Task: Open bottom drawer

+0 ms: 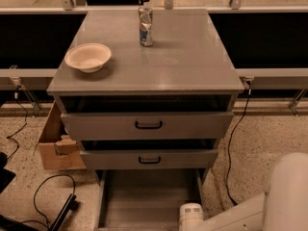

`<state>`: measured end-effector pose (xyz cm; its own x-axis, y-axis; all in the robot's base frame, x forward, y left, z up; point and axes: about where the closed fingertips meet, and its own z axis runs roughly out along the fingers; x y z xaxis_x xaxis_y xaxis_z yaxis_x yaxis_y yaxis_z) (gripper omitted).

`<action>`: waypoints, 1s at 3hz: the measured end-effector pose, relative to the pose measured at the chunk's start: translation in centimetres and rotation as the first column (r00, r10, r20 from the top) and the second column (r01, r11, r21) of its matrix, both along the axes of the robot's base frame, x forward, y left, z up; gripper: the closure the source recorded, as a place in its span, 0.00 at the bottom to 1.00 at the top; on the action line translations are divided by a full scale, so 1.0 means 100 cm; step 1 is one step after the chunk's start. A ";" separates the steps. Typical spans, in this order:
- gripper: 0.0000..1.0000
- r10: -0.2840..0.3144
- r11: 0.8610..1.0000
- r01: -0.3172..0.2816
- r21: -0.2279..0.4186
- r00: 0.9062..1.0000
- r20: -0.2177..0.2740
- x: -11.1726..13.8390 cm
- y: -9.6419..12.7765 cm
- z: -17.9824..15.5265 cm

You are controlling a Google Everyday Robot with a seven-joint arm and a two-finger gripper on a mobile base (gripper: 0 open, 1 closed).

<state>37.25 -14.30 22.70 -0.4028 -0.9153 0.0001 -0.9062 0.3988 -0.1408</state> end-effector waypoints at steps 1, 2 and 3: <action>0.00 -0.024 0.999 0.025 -0.024 0.999 0.043 -0.009 -0.014 0.067; 0.00 -0.029 1.000 0.029 0.001 0.999 0.037 -0.047 -0.019 0.131; 0.00 -0.075 0.997 0.076 -0.025 0.996 0.051 -0.065 -0.024 0.186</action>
Offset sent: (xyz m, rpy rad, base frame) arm -0.0265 -0.0589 0.2902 -0.0429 -0.2092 -0.0437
